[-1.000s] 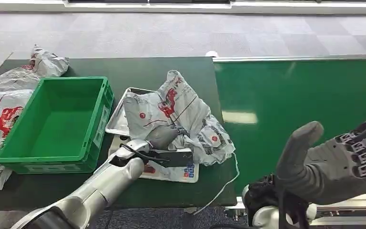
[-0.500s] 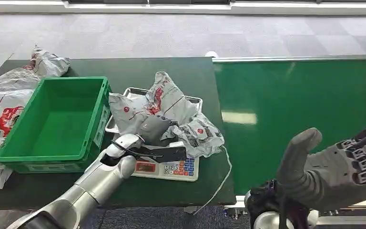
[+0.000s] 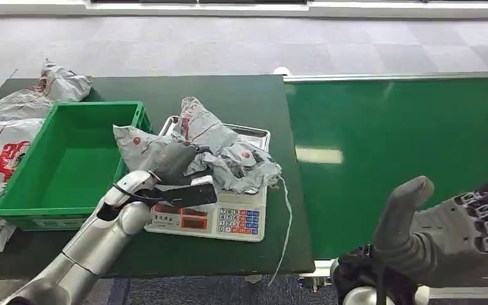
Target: Moved the parcel from conveyor to table for the left to box.
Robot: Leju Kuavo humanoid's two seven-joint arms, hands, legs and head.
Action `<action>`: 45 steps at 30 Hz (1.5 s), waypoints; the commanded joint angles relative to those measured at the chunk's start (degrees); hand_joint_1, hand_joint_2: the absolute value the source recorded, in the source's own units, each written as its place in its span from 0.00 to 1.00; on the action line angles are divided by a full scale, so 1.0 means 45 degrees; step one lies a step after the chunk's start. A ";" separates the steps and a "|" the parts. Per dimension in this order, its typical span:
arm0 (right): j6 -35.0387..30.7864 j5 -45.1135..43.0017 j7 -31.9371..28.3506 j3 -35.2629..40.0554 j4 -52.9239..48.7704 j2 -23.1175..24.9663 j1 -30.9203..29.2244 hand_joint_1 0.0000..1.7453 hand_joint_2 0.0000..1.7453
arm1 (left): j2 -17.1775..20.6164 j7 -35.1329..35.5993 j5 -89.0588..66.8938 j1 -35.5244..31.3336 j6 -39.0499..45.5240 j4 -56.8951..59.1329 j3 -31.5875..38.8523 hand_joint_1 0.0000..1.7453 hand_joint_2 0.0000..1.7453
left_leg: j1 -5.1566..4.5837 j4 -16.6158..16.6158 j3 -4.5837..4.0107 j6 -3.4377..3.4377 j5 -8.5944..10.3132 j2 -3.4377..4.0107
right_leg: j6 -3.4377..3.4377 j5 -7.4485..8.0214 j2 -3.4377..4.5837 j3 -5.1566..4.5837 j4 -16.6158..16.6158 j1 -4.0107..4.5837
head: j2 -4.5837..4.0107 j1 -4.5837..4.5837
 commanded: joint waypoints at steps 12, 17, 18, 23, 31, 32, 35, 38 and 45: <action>-0.0020 -0.0199 -0.0010 -0.0353 0.0575 -0.0533 -0.0265 0.00 1.00 | 0.3377 0.1664 -0.2730 -0.1590 0.3765 0.1324 0.3394 1.00 1.00 | 0.0024 -0.0015 -0.0004 -0.0016 0.0012 0.0081 | -0.0035 0.0024 0.0038 -0.0030 0.0006 0.0026 | 0.0000 0.0005; -0.0020 -0.0204 -0.0010 -0.0301 0.0686 -0.0678 -0.0290 0.00 1.00 | 0.3495 0.1561 -0.2804 -0.1779 0.4296 0.3555 0.4328 1.00 1.00 | 0.0027 -0.0037 0.0001 -0.0028 0.0036 0.0080 | -0.0052 0.0038 0.0037 -0.0046 0.0001 0.0036 | 0.0000 0.0000; -0.0020 -0.0145 -0.0010 -0.0266 0.0705 -0.0662 -0.0225 0.00 1.00 | 0.3517 0.1662 -0.2932 -0.1934 0.4551 0.4402 0.4591 1.00 1.00 | 0.0032 -0.0028 0.0005 -0.0033 0.0027 0.0068 | -0.0050 0.0026 0.0040 -0.0040 0.0011 0.0038 | 0.0000 0.0000; -0.0020 -0.0046 -0.0010 -0.0184 0.0760 -0.0593 -0.0173 0.00 1.00 | 0.3681 0.1919 -0.3174 -0.2364 0.4573 0.5952 0.4945 1.00 1.00 | 0.0040 -0.0013 -0.0013 -0.0044 0.0030 0.0054 | -0.0053 0.0024 0.0031 -0.0052 0.0025 0.0043 | 0.0000 0.0000; -0.0020 -0.0004 -0.0010 -0.0171 0.0779 -0.0552 -0.0181 0.00 1.00 | 0.3779 0.1702 -0.3139 -0.2357 0.4707 0.6186 0.5046 1.00 1.00 | 0.0038 -0.0025 -0.0032 -0.0038 0.0038 0.0037 | -0.0063 0.0027 -0.0001 -0.0064 0.0014 0.0045 | 0.0000 0.0000; -0.0020 -0.0004 -0.0010 -0.0171 0.0779 -0.0552 -0.0181 0.00 1.00 | 0.3779 0.1702 -0.3139 -0.2357 0.4707 0.6186 0.5046 1.00 1.00 | 0.0036 -0.0015 -0.0036 -0.0041 0.0033 0.0030 | -0.0060 0.0023 0.0005 -0.0066 0.0024 0.0041 | 0.0000 0.0005; -0.0020 -0.0004 -0.0010 -0.0171 0.0779 -0.0552 -0.0181 0.00 1.00 | 0.3779 0.1702 -0.3139 -0.2357 0.4707 0.6186 0.5046 1.00 1.00 | 0.0040 -0.0022 -0.0036 -0.0039 0.0036 0.0039 | -0.0064 0.0028 0.0002 -0.0066 0.0015 0.0046 | 0.0000 0.0000; -0.0020 -0.0004 -0.0010 -0.0171 0.0779 -0.0552 -0.0181 0.00 1.00 | 0.3779 0.1702 -0.3139 -0.2357 0.4707 0.6186 0.5046 1.00 1.00 | 0.0041 -0.0010 -0.0048 -0.0044 0.0033 0.0028 | -0.0060 0.0025 0.0005 -0.0075 0.0025 0.0045 | 0.0000 0.0000; -0.0020 -0.0022 -0.0010 -0.0156 0.0767 -0.0555 -0.0208 0.00 1.00 | 0.3757 0.1820 -0.3341 -0.2524 0.4615 0.6685 0.5056 1.00 1.00 | 0.0038 -0.0018 -0.0049 -0.0038 0.0038 0.0028 | -0.0062 0.0027 -0.0011 -0.0077 0.0019 0.0044 | 0.0000 0.0000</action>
